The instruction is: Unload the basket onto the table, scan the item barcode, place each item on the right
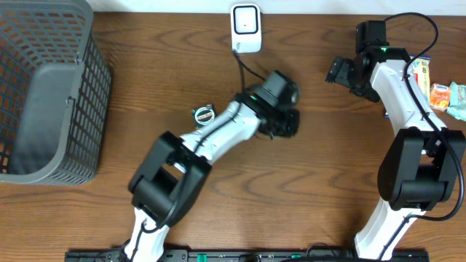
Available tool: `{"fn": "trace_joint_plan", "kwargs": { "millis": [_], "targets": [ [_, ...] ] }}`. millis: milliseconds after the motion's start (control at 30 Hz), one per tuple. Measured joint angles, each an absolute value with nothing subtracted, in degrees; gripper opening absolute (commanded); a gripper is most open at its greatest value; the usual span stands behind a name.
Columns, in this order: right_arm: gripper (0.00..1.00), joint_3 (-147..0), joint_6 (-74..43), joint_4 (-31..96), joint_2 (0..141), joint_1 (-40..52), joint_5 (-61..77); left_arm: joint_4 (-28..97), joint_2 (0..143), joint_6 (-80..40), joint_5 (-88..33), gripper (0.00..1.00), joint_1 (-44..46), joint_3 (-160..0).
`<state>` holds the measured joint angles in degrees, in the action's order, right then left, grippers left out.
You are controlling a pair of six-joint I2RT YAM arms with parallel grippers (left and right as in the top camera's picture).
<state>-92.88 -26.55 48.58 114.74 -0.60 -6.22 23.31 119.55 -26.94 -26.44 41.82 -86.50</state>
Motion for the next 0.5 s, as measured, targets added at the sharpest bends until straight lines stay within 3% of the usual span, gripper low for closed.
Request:
{"fn": "trace_joint_plan", "kwargs": {
  "millis": [233,500],
  "targets": [
    [0.99,-92.9,-26.5,48.6,114.7,-0.6,-6.2,22.8,120.4,-25.8,-17.6,0.09,42.5,-86.5],
    [0.99,-92.9,-26.5,48.6,114.7,-0.6,-6.2,19.7,124.8,-21.6,-15.6,0.09,42.1,-86.5]
  ]
}}
